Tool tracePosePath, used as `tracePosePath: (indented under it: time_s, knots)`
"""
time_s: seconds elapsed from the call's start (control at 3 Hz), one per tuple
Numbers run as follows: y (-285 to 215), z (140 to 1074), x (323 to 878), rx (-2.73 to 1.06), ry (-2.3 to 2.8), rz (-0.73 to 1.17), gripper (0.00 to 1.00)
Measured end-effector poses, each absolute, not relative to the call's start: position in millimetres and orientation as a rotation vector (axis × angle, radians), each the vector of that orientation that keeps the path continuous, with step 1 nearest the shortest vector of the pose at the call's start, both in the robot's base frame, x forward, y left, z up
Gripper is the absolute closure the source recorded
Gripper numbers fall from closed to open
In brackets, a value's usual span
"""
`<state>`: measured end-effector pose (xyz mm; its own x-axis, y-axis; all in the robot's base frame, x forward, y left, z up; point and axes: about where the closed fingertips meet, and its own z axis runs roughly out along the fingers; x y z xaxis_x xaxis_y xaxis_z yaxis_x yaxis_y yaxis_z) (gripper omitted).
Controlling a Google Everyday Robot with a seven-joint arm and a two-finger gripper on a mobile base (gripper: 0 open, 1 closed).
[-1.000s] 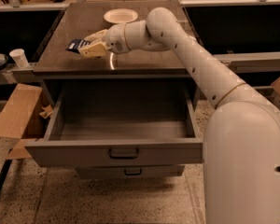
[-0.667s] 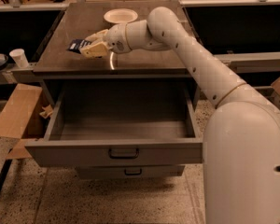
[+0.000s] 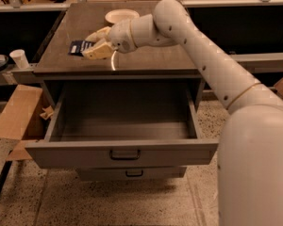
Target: Place rxbar blueberry into top drawer
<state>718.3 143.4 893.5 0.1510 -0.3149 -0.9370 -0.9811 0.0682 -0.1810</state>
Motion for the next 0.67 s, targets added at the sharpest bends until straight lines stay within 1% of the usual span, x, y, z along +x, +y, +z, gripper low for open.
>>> tracePosePath:
  time_s: [0.33,0.67]
  knots:
    - [115.6,868.8,668.8,-1.420,1.392,0.834,1.00]
    - [114.7,810.5,631.4,-1.425,1.504,0.895,1.00]
